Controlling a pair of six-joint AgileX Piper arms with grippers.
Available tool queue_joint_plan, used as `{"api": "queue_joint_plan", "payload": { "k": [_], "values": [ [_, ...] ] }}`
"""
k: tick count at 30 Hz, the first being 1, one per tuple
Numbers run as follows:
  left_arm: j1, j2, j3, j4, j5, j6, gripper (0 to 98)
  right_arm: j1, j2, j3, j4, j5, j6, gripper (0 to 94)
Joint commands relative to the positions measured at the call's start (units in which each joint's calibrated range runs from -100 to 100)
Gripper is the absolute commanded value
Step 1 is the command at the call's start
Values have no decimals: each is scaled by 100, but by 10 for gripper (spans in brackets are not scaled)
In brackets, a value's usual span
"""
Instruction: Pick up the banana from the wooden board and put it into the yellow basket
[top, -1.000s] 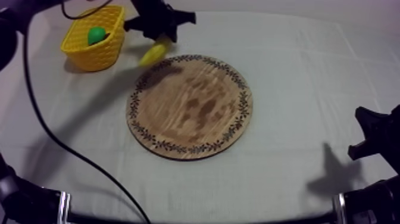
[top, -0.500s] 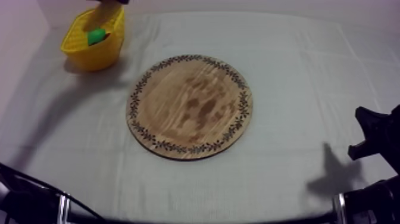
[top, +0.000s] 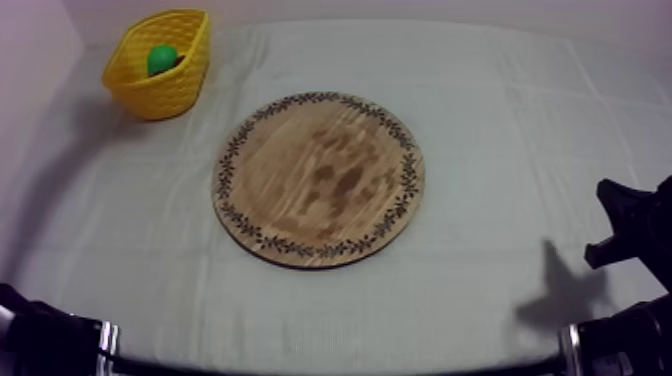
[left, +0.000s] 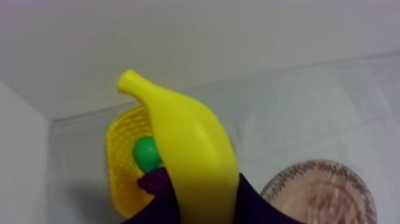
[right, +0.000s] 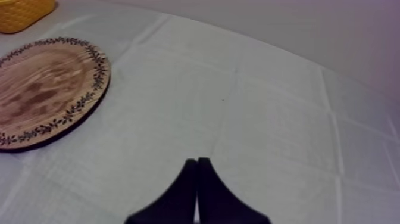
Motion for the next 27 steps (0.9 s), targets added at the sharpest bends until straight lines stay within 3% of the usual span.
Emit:
{"api": "queue_joint_plan", "payload": {
  "k": [1,14,27],
  "values": [
    [-119,143,-301,-50,-10,-7,42,0,0,-3,0,-3,2,3],
    [-658,1214,-1039,-174,-428,-14,37,0,0,-3,0,-3,1,3],
    [-762,2343,-700,-268,-893,134,36,0,0,-3,0,-3,1,3]
  ]
}}
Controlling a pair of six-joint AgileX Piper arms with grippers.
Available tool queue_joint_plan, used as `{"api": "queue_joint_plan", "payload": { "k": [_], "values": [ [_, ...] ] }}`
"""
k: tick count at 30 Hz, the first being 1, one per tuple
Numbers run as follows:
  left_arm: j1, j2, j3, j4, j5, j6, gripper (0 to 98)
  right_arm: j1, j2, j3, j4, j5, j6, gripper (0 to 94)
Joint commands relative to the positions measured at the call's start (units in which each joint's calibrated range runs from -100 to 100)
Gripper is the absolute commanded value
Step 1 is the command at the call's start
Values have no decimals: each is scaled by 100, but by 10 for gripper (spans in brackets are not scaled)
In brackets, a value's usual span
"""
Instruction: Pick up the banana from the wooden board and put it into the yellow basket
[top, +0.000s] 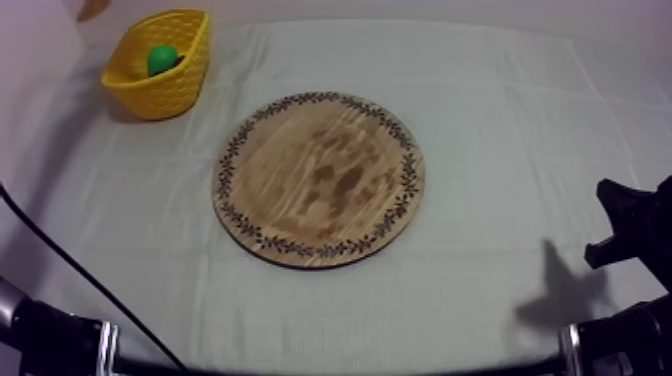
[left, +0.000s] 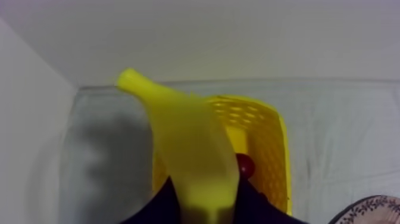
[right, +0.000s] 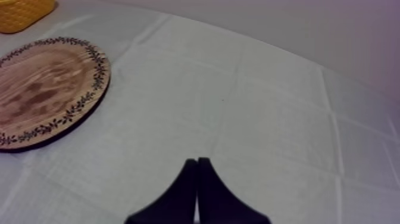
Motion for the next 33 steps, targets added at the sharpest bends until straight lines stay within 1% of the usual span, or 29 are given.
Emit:
{"api": "queue_joint_plan", "payload": {
  "k": [1,8,15,24,28,29,30,33],
  "values": [
    [7,188,64,-4,-48,25,35,0,0,-3,0,2,1,3],
    [37,715,118,-44,-95,104,35,0,0,-3,0,2,1,3],
    [54,1170,-141,-48,-145,171,41,0,0,-3,0,2,1,3],
    [86,1611,-457,-49,-160,196,52,0,0,-3,0,2,1,3],
    [89,1707,-453,-45,-42,180,60,0,0,-3,0,2,1,3],
    [89,1718,-438,-47,-1,190,87,0,0,-3,0,2,1,3],
    [89,1725,-424,-59,35,230,149,0,0,-3,0,2,1,3],
    [66,1735,-402,-65,98,312,420,0,0,-3,0,2,1,3]
  ]
}}
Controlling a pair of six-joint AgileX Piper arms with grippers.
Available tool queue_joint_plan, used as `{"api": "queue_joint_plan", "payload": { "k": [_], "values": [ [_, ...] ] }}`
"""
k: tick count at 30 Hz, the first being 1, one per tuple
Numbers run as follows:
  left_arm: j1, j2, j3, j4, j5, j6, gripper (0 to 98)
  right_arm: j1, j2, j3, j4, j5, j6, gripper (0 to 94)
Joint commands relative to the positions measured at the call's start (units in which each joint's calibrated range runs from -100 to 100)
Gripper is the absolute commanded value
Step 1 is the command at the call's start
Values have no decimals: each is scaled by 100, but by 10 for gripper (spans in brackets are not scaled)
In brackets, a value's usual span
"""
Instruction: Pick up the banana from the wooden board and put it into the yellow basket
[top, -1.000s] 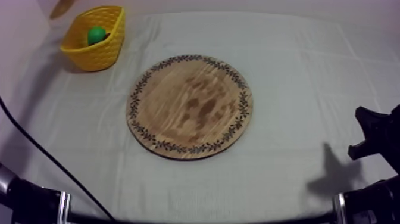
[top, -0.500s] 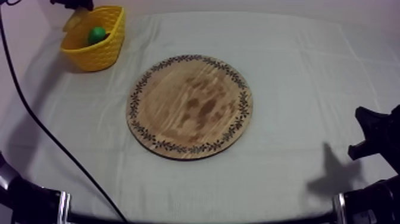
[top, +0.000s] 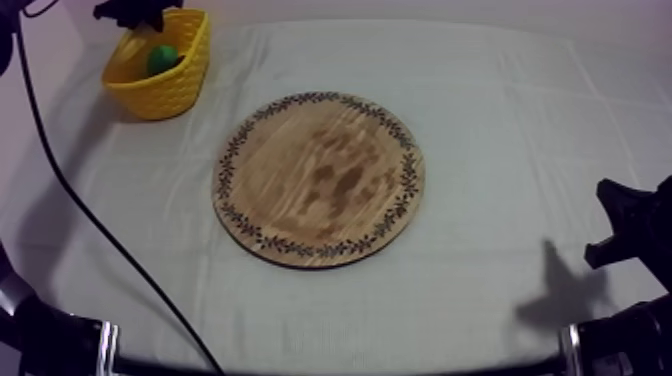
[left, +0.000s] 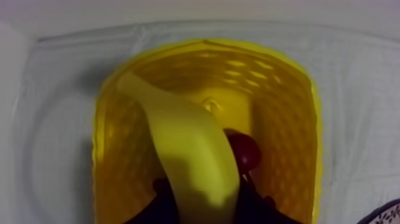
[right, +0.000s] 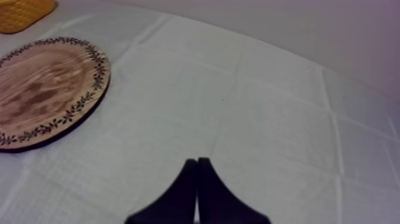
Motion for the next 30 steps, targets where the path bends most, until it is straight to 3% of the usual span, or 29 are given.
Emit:
{"api": "queue_joint_plan", "payload": {
  "k": [1,4,8,18,30],
  "values": [
    [-24,0,5,17,31,37,503,0,0,-3,0,-5,1,3],
    [-78,-7,-8,118,32,-20,649,0,0,-3,0,-5,1,3],
    [-135,-53,-6,228,-77,-91,692,0,0,-3,0,-5,1,3],
    [-168,-297,40,315,-233,-158,671,0,0,-3,0,-5,1,3],
    [-237,-1178,377,414,-412,-166,560,0,0,-3,0,-5,1,3]
  ]
}}
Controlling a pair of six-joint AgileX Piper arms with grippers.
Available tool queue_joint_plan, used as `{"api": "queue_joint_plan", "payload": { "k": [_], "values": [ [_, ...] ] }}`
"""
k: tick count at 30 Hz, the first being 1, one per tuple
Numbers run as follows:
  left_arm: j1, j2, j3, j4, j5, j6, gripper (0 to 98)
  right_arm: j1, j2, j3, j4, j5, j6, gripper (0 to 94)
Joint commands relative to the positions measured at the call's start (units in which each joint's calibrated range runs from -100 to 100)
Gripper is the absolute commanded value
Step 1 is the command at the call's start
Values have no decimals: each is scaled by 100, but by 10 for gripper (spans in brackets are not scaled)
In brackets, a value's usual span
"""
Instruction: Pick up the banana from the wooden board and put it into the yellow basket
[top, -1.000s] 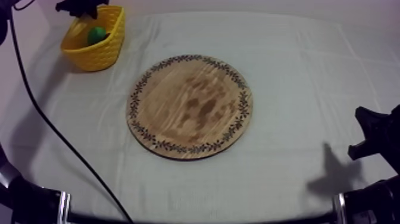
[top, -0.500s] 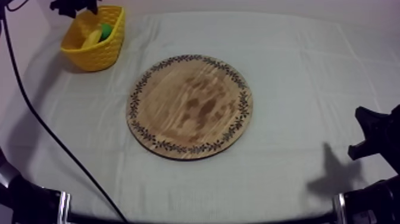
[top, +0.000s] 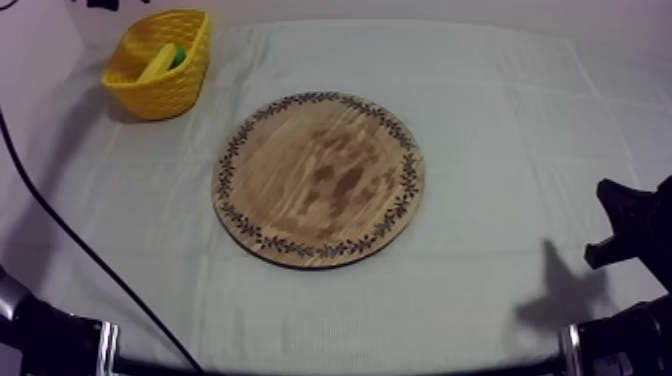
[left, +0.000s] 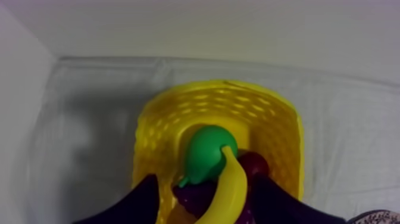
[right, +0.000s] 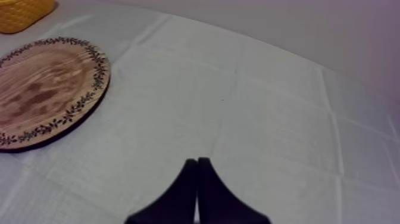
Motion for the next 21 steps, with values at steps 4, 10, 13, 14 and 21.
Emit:
{"api": "queue_joint_plan", "payload": {
  "k": [4,10,13,14,21],
  "values": [
    [-60,-698,295,-4,-72,-103,477,0,0,-3,0,2,1,3],
    [-123,-1629,841,-37,-104,-197,313,0,0,-3,0,2,1,3],
    [-197,-2109,1140,51,-107,-295,272,0,0,-3,0,2,1,3],
    [-223,-2270,1240,87,-107,-339,244,0,0,-3,0,2,1,3],
    [-351,-3451,1987,186,-95,-581,60,0,0,-3,0,2,1,3]
  ]
}}
